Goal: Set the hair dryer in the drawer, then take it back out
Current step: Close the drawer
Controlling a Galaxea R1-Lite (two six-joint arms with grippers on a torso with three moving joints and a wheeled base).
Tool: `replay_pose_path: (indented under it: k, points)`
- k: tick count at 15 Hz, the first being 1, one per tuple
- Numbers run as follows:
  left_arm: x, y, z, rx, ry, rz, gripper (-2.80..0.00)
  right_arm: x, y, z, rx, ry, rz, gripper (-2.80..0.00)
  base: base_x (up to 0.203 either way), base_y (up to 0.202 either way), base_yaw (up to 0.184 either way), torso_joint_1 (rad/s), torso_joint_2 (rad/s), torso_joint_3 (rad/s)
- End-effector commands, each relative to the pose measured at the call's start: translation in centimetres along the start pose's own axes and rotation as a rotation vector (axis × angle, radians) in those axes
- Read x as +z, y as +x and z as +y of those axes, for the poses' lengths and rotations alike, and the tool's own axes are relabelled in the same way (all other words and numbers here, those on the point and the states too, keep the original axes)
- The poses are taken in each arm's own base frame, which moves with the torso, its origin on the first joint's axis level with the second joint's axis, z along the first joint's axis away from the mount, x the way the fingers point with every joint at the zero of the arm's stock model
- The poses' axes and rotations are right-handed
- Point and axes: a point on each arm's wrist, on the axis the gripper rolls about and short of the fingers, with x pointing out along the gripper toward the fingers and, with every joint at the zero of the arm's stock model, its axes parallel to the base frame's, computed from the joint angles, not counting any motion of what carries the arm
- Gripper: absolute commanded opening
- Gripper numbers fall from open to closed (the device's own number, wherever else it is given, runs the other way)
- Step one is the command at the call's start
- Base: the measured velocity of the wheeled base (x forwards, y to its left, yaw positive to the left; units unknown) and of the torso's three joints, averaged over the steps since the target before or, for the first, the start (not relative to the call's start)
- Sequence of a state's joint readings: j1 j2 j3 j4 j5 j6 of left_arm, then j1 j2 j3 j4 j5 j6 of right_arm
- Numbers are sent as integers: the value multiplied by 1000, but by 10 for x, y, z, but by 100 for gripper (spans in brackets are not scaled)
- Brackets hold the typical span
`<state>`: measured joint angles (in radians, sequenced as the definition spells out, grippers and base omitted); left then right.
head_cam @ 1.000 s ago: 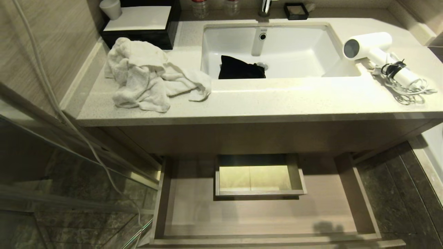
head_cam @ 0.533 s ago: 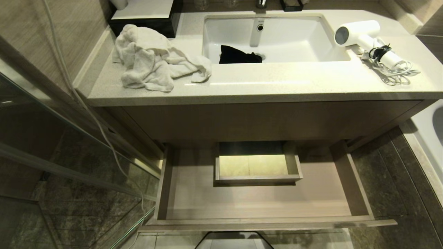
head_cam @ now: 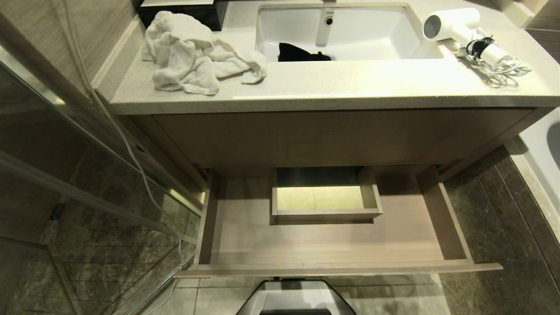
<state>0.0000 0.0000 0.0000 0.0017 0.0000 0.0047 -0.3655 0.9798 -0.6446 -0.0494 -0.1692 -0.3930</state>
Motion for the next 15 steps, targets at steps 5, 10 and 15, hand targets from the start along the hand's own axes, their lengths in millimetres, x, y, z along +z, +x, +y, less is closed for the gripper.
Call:
replay_pose_path:
  k: [5, 10, 15]
  points:
    - [0, 0, 0, 0, 0, -2, -280, -3, 6, 2, 4, -7, 30, -280, 0, 0, 0, -209, 364, 153]
    - [0, 0, 0, 0, 0, 1, -280, -5, 10, 3, 24, -15, 81, -280, 0, 0, 0, -303, 518, 215]
    - [0, 0, 0, 0, 0, 1, -280, -10, -6, 2, 29, -16, 97, -280, 0, 0, 0, -328, 538, 204]
